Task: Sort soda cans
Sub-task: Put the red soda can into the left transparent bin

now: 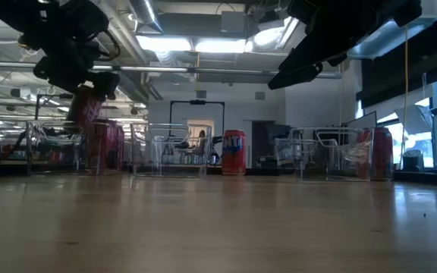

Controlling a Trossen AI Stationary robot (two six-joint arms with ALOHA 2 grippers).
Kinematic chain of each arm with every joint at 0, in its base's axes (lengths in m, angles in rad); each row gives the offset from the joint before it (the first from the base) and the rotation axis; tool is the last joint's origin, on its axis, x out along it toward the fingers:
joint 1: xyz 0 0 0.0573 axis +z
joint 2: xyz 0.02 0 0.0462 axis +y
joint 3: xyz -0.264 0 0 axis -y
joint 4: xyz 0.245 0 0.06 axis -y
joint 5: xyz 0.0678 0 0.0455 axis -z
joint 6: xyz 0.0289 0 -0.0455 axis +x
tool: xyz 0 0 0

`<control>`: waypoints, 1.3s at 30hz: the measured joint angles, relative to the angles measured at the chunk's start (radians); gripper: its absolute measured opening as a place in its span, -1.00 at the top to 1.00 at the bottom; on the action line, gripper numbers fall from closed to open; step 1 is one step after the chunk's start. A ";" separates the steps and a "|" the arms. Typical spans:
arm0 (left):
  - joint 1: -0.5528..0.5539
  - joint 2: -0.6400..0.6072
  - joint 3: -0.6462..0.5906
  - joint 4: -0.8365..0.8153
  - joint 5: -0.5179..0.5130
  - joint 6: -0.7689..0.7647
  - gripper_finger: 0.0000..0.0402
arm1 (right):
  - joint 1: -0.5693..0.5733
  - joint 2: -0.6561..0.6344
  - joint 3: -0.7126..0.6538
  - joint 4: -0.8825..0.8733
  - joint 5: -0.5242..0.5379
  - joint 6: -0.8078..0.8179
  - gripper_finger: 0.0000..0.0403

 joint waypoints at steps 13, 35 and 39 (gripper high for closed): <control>0.021 0.000 -0.110 0.092 0.104 -0.072 -0.50 | 0.000 0.000 0.000 0.003 -0.001 0.000 -0.79; 0.079 -0.002 -0.174 0.140 0.170 -0.071 -0.50 | 0.000 0.000 0.000 0.002 -0.002 -0.001 -0.79; 0.078 -0.033 -0.177 0.156 0.189 -0.032 -0.50 | 0.000 0.000 0.000 0.002 -0.002 -0.001 -0.79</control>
